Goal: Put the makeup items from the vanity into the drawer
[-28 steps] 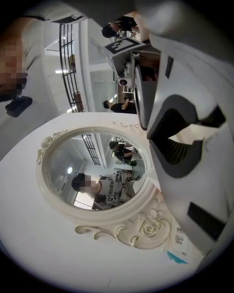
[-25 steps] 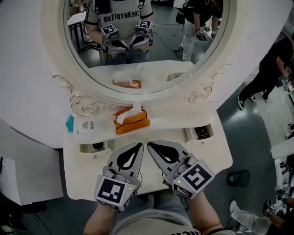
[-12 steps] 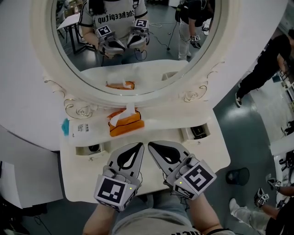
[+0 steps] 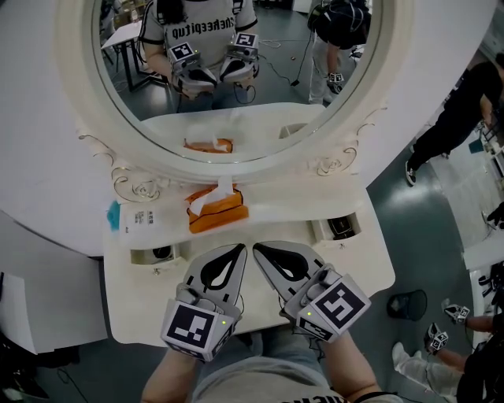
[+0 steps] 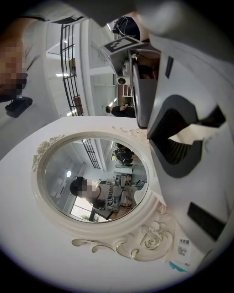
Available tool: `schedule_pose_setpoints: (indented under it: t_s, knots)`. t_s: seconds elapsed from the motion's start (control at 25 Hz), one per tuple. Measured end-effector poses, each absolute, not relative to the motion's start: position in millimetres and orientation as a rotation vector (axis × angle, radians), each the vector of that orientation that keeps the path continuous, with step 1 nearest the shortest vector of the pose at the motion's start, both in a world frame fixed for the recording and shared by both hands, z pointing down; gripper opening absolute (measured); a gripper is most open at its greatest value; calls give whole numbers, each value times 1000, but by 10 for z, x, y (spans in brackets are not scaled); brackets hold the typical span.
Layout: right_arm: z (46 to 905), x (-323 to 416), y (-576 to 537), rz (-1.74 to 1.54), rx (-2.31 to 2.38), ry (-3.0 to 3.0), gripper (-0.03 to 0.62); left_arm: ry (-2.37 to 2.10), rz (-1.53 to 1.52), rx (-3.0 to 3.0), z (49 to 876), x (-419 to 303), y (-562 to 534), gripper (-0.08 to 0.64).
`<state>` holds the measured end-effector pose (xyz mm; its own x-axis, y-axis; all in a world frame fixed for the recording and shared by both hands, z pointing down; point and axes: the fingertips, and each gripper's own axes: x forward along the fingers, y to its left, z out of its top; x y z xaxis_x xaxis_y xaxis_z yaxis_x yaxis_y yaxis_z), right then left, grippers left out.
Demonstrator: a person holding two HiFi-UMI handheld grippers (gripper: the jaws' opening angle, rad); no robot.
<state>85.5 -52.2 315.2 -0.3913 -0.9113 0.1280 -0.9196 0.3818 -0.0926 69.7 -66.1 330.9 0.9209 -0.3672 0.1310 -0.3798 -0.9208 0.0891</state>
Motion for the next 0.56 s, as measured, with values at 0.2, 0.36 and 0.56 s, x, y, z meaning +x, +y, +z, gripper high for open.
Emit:
schedule_pose_setpoints:
  t_s: [0.2, 0.36, 0.56]
  knots:
    - [3127, 854, -511, 217, 1692, -2564, 8, -583, 165, 2963, 3301, 696, -651, 37]
    - [3121, 860, -498, 211, 1685, -2562, 8, -581, 158, 2967, 3286, 720, -634, 37]
    - [3113, 892, -458, 205, 1681, -2564, 8, -577, 181, 2949, 3286, 753, -580, 37]
